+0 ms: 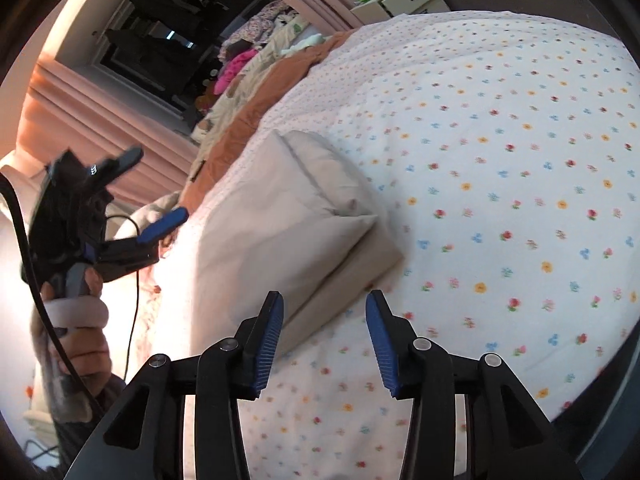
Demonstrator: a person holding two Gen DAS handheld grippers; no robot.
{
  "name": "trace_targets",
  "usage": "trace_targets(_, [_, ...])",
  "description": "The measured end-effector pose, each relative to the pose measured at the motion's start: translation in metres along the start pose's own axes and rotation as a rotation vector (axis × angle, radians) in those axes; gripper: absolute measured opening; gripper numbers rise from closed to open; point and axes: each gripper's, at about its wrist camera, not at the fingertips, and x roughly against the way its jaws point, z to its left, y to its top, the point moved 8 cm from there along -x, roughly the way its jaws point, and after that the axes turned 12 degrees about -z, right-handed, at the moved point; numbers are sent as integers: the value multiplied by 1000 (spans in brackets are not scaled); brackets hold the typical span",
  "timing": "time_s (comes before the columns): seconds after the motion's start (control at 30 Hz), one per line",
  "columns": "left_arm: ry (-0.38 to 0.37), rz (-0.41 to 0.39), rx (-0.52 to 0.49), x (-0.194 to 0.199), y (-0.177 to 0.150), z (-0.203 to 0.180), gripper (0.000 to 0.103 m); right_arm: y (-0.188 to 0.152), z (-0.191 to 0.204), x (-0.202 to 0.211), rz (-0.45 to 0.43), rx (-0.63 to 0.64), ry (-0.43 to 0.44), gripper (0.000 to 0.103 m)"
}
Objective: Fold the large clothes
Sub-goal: 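Close both tools on the edge of the folded beige jacket bundle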
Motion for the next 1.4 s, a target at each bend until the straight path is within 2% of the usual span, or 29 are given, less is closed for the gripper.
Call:
trace_targets(0.03, [14, -15, 6, 9, 2, 8, 81, 1, 3, -2, -2, 2, 8, 60])
trace_targets(0.1, [58, -54, 20, 31, 3, 28, 81, 4, 7, -9, -9, 9, 13, 72])
trace_targets(0.23, [167, -117, 49, 60, 7, 77, 81, 7, 14, -24, -5, -6, 32, 72])
trace_targets(0.4, [277, -143, 105, 97, -16, 133, 81, 19, 5, -43, -24, -34, -32, 71])
trace_targets(0.47, [303, -147, 127, 107, -26, 149, 81, 21, 3, -50, -22, -47, -48, 63])
trace_targets(0.57, [338, -141, 149, 118, -40, 171, 81, 23, 0, -55, -27, -39, -64, 46])
trace_targets(0.6, [345, -139, 157, 119, -45, 176, 81, 23, -1, -55, -28, -33, -68, 34])
trace_targets(0.63, [347, -135, 162, 121, -49, 180, 81, 22, -3, -55, -26, -31, -71, 26])
trace_targets(0.67, [347, -130, 165, 121, -54, 182, 81, 22, -5, -53, -30, -36, -61, 25])
trace_targets(0.73, [344, -122, 169, 117, -62, 186, 77, 21, -10, -48, -45, -35, -53, 15])
trace_targets(0.87, [347, -92, 194, 103, -79, 198, 54, 15, -22, -43, -64, -40, -89, 10])
trace_targets(0.97, [337, -59, 214, 89, -93, 201, 44, 8, -31, -46, -55, -63, -120, 10])
trace_targets(1.07, [311, -62, 230, 82, -99, 200, 44, 8, -33, -46, -28, -56, -145, 13])
trace_targets(1.13, [314, -65, 232, 80, -98, 201, 44, 13, -32, -44, -24, -8, -169, 29])
trace_targets(1.2, [314, -63, 241, 79, -97, 201, 44, 19, -32, -43, -25, 36, -190, 40])
trace_targets(1.37, [311, -73, 257, 78, -101, 201, 44, 22, -45, -57, 11, 11, -192, 50])
trace_targets(1.4, [308, -74, 261, 80, -106, 202, 44, 22, -46, -62, 19, 10, -191, 55])
